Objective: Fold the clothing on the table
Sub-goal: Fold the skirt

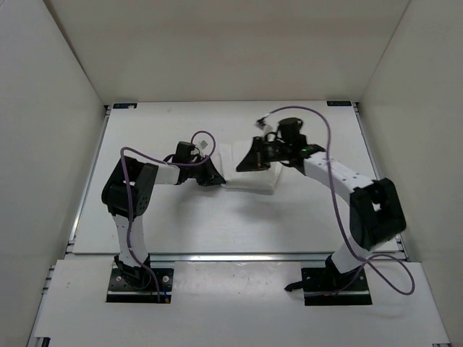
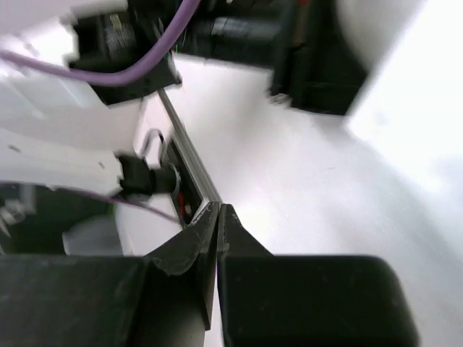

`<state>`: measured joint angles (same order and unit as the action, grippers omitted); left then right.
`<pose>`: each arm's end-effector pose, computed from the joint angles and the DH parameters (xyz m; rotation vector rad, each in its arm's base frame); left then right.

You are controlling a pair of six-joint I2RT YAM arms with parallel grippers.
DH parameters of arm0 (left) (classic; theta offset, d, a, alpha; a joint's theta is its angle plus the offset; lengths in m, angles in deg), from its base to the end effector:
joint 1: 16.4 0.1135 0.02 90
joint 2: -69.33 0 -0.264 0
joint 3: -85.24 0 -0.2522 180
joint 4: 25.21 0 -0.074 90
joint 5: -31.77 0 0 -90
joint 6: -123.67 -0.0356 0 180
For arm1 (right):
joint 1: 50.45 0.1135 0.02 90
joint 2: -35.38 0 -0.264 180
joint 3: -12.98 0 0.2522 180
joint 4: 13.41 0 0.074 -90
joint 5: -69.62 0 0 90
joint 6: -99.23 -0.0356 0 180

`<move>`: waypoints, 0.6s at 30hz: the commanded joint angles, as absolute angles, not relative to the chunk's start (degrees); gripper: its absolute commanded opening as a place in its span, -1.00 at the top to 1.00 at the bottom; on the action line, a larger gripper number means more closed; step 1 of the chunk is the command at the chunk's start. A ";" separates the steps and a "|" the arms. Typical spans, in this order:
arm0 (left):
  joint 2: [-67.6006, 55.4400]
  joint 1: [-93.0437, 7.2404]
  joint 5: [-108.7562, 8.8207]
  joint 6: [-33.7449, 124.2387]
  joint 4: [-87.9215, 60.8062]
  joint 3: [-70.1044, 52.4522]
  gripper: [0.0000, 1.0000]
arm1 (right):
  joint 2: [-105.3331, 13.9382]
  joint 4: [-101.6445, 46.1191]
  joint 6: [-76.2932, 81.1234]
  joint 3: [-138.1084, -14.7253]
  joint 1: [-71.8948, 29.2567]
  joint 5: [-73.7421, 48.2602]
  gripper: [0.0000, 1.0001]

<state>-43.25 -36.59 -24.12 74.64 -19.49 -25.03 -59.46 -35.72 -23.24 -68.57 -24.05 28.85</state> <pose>0.3448 -0.1481 0.1082 -0.1700 2.5784 -1.1718 0.3166 0.1872 0.2620 -0.4163 2.3104 1.4889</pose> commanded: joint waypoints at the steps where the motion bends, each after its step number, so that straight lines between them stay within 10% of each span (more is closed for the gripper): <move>1: -40.71 -35.92 -23.86 74.80 -20.51 -26.76 0.51 | -57.08 -14.71 -34.09 -58.54 -33.29 37.16 0.99; 7: -40.98 -38.02 -23.87 73.57 -16.91 -23.96 0.52 | -70.23 -20.99 -29.30 -63.69 -37.97 45.10 1.00; 18: -38.08 -37.59 -23.69 74.89 -19.45 -27.38 -0.05 | -84.15 -47.28 -18.81 -81.28 -32.00 31.92 1.00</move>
<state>-41.78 -38.14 -23.60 75.10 -19.51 -25.47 -83.49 -41.17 -22.47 -77.47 -33.08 34.42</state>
